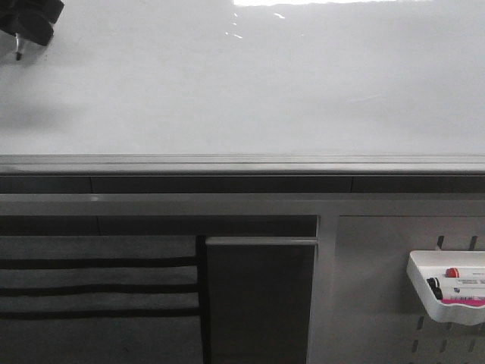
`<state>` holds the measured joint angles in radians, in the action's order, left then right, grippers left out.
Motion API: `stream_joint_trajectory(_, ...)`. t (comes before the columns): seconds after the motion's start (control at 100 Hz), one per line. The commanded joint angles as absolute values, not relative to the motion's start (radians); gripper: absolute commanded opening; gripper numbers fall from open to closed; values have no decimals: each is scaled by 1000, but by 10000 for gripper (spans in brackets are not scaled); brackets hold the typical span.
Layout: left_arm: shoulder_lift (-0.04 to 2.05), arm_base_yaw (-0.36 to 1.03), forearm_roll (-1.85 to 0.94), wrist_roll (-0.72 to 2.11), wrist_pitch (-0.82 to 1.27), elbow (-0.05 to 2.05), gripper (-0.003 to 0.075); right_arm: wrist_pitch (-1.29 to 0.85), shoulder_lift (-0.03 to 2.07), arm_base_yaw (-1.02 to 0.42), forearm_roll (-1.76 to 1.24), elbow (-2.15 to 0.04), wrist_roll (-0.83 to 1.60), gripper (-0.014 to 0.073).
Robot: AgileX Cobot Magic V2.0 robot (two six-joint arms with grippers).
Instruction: Write number 3 on whiteboard
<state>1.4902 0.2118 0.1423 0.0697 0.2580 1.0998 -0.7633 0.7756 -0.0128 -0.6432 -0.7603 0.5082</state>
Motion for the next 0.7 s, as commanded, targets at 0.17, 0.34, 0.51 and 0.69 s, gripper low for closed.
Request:
stream_joint_trajectory(0.17,1386,220,88,66,302,1133,8,-724,775,-16,-675,-792,518,347)
stream_joint_trajectory(0.34,1279,273,74,146,483,1133,-20,-722,775,-16,-677,-796,518,347)
stream_joint_trajectory(0.51,1196,402,-21,322,731,1134,-20,-801,809,-16,-677,-858,539,347)
stream_joint_trajectory(0.69,1179,554,-199,547,975,1136,-20,-999,929,-32,-757,-981,665,347)
